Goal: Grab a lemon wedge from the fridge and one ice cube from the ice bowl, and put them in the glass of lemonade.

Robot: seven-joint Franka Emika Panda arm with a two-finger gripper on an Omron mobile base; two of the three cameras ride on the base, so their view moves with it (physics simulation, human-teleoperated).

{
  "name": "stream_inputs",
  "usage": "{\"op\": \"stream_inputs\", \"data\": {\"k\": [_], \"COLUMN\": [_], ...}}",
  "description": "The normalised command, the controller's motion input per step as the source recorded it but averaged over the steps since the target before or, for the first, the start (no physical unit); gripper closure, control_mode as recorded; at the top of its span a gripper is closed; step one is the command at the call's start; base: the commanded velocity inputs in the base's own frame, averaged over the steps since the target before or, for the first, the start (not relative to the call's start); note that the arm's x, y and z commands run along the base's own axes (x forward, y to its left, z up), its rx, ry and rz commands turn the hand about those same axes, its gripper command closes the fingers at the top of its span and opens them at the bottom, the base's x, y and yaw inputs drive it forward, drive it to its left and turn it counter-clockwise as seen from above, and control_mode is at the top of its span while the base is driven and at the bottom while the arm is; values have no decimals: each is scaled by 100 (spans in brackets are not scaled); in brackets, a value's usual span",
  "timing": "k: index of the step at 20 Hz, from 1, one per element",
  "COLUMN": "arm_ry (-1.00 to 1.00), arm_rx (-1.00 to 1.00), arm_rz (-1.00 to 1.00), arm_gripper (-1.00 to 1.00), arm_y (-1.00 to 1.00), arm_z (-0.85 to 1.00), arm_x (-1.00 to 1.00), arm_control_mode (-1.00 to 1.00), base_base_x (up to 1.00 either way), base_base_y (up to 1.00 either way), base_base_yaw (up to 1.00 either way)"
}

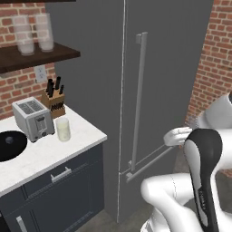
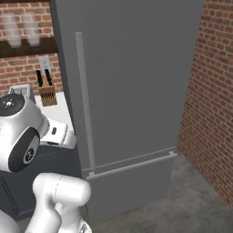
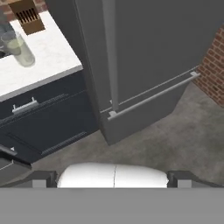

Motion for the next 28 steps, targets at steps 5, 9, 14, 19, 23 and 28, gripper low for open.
{"op": "stream_inputs", "data": {"k": [5, 9, 14, 19, 23, 28], "arm_ry": [-66, -21, 12, 5, 0, 0], "arm_rx": [0, -8, -9, 0, 0, 0], "arm_rz": [3, -5, 1, -5, 0, 0], "arm_gripper": [-100, -100, -100, -100, -100, -100], "arm_y": [0, -1, -4, -6, -5, 0], "arm_z": [95, 68, 13, -7, -17, -2], "arm_x": [-33, 44, 49, 28, 23, 30], "arm_control_mode": [-100, -100, -100, -100, -100, -100], "base_base_x": [0, 0, 0, 0, 0, 0], "base_base_y": [0, 0, 0, 0, 0, 0], "base_base_yaw": [0, 0, 0, 0, 0, 0]}}
